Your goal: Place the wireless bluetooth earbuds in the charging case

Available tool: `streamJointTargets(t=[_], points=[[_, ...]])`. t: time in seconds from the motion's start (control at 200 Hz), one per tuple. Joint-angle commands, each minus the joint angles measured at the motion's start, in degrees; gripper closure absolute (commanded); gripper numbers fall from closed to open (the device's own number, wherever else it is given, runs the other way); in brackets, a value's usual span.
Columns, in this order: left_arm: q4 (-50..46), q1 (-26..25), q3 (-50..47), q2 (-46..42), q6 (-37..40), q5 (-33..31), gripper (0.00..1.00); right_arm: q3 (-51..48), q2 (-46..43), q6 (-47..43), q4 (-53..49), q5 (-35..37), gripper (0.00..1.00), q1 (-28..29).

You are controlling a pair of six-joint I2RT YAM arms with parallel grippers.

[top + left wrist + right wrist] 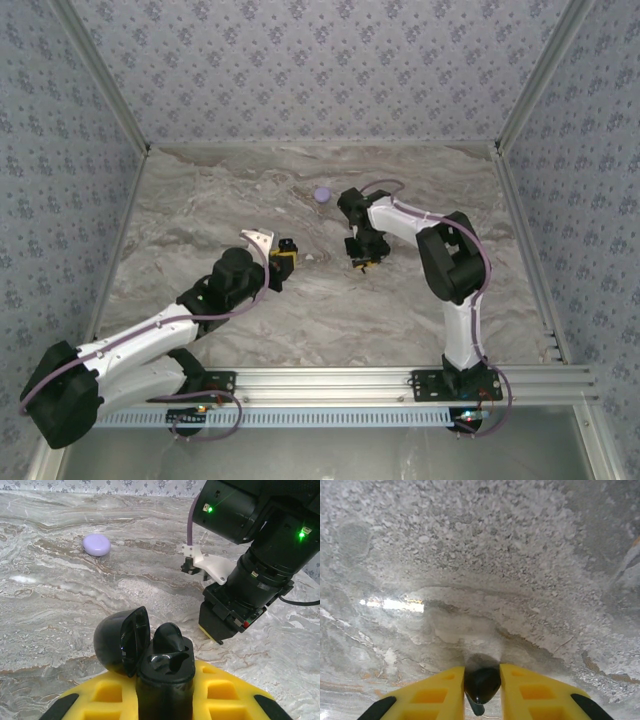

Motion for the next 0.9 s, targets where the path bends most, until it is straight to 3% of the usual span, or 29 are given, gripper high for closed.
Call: streamJointTargets(t=[0.0,0.38,0.894], points=[[0.3,-0.5,2.0,-0.6,0.2,0.1,0.85,-3.7,-1.3,1.6,4.5,-1.2,0.78,-0.6],[7.0,-1.6,1.8,5.1,-2.1,2.1,0.85,-11.5,-13.7,1.0,15.9,-8.4,0.78,-1.8],[27.3,-2.0,-3.8,10.6,-6.1,4.1,0.85,-14.7,-27.9,0.9,26.6,-19.6,0.78,-0.8]])
